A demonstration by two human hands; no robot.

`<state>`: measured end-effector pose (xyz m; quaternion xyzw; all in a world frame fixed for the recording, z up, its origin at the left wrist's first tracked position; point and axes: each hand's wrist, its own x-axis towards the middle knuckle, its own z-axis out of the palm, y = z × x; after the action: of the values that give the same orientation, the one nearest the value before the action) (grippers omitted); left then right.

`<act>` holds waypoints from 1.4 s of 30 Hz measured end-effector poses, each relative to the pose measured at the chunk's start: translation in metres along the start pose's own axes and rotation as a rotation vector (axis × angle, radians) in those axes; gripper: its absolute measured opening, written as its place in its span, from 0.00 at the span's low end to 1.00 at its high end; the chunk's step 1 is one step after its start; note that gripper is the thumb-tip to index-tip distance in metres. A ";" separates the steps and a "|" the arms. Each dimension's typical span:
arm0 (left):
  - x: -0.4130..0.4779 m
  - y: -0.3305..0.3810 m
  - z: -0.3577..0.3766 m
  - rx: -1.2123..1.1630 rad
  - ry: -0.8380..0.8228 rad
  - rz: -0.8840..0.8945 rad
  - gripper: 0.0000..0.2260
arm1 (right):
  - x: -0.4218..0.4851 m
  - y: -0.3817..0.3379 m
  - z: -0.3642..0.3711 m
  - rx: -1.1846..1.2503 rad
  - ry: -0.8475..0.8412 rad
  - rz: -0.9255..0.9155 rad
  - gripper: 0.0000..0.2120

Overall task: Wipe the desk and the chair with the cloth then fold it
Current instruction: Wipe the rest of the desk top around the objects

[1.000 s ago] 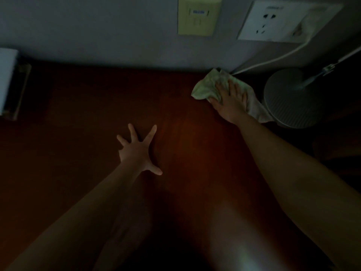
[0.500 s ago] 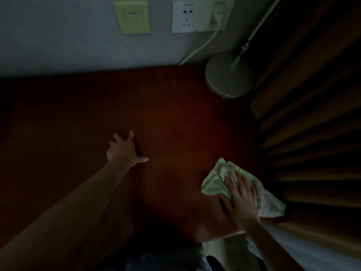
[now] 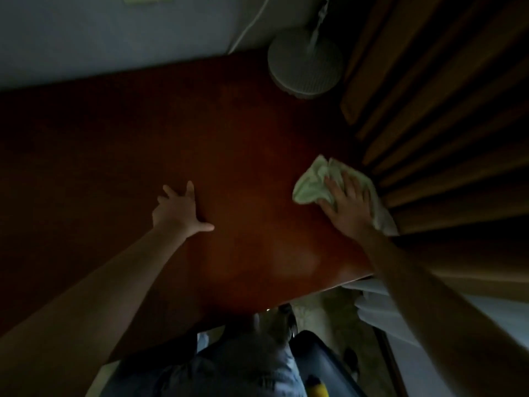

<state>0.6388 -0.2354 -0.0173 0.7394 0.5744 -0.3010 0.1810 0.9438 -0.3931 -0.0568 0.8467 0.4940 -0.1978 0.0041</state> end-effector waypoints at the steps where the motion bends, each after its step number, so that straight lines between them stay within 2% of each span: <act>1: 0.001 0.001 0.000 0.000 0.005 -0.004 0.53 | 0.018 -0.002 -0.006 0.012 0.003 -0.006 0.36; 5: 0.002 0.000 0.004 0.014 0.017 -0.005 0.53 | 0.076 -0.007 -0.022 0.116 -0.036 0.039 0.30; 9: 0.001 -0.001 0.005 0.021 0.024 -0.003 0.53 | 0.080 -0.006 -0.017 0.127 0.054 0.049 0.30; 12: 0.001 -0.003 0.005 0.022 0.033 0.007 0.53 | 0.054 -0.003 -0.005 0.102 0.132 0.059 0.29; 16: -0.003 -0.008 0.009 -0.015 0.035 0.030 0.50 | -0.008 -0.006 0.024 0.056 0.211 0.183 0.34; 21: -0.014 -0.032 0.022 -0.032 0.107 0.111 0.37 | -0.077 -0.060 0.055 0.162 0.170 0.335 0.37; 24: -0.023 -0.046 0.037 -0.070 0.222 0.188 0.28 | -0.091 -0.118 0.069 0.118 0.115 0.215 0.35; 29: -0.027 -0.095 0.048 -0.506 0.374 0.254 0.16 | -0.092 -0.223 0.086 -0.001 -0.042 -0.044 0.36; 34: -0.019 -0.200 0.052 -0.646 0.344 0.164 0.13 | -0.093 -0.339 0.106 -0.031 -0.097 -0.243 0.35; 38: -0.020 -0.303 0.052 -0.702 0.252 0.075 0.13 | -0.112 -0.427 0.124 -0.097 -0.163 -0.277 0.34; 42: -0.026 -0.422 0.055 -0.860 0.236 -0.140 0.14 | -0.130 -0.527 0.144 -0.194 -0.241 -0.395 0.29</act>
<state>0.2171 -0.1720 -0.0087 0.5857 0.7125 0.0402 0.3842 0.3978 -0.2610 -0.0466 0.6998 0.6624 -0.2458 0.1054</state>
